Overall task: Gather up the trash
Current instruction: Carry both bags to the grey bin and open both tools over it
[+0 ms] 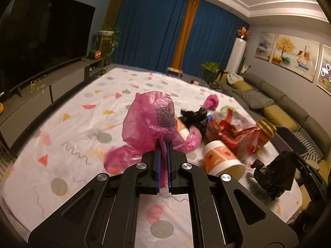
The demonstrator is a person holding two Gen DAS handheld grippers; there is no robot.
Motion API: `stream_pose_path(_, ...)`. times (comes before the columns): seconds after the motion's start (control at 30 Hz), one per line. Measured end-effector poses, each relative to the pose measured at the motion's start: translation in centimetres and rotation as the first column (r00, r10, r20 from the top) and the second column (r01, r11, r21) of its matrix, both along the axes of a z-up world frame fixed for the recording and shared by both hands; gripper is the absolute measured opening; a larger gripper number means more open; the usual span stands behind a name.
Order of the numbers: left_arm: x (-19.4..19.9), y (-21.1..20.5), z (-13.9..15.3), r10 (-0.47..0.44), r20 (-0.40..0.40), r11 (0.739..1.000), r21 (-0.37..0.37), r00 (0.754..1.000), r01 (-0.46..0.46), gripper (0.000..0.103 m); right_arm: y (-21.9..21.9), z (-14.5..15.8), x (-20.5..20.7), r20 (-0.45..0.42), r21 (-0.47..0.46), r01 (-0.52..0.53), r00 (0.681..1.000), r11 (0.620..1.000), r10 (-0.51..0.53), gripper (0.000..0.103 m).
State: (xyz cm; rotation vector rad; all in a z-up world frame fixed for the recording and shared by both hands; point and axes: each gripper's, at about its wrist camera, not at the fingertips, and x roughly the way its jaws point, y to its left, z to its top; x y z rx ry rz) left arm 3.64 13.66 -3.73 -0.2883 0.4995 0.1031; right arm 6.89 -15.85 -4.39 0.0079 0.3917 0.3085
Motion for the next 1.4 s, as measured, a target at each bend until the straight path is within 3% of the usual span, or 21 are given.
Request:
stream_pose_path(0.4, -1.0, -2.8, 2.9, -0.071, 0.081, 0.997, 0.028, 0.994, 0.069, 0.004, -2.1, 2.1, -1.0, 0.054, 0.03, 0.019, 0.998, 0.999, -0.021, 0.001)
stream_pose_path(0.73, 1.1, -9.0, 5.1, -0.207, 0.12, 0.978, 0.057, 0.971, 0.201, 0.004, -5.5, 4.1, -0.6, 0.089, 0.044, 0.062, 0.994, 0.997, -0.066, 0.001)
stream_pose_path(1.07, 6.0, -19.7, 6.7, -0.393, 0.136, 0.919, 0.085, 0.909, 0.384, 0.004, -12.2, 6.8, 1.8, 0.151, 0.039, 0.185, 0.97, 0.982, -0.189, 0.001)
stream_pose_path(1.4, 13.6, -31.0, 7.1, -0.538, 0.141, 0.843, 0.099, 0.831, 0.529, 0.004, -20.7, 8.5, 8.4, 0.157, 0.046, 0.357, 0.92, 0.933, -0.359, 0.001)
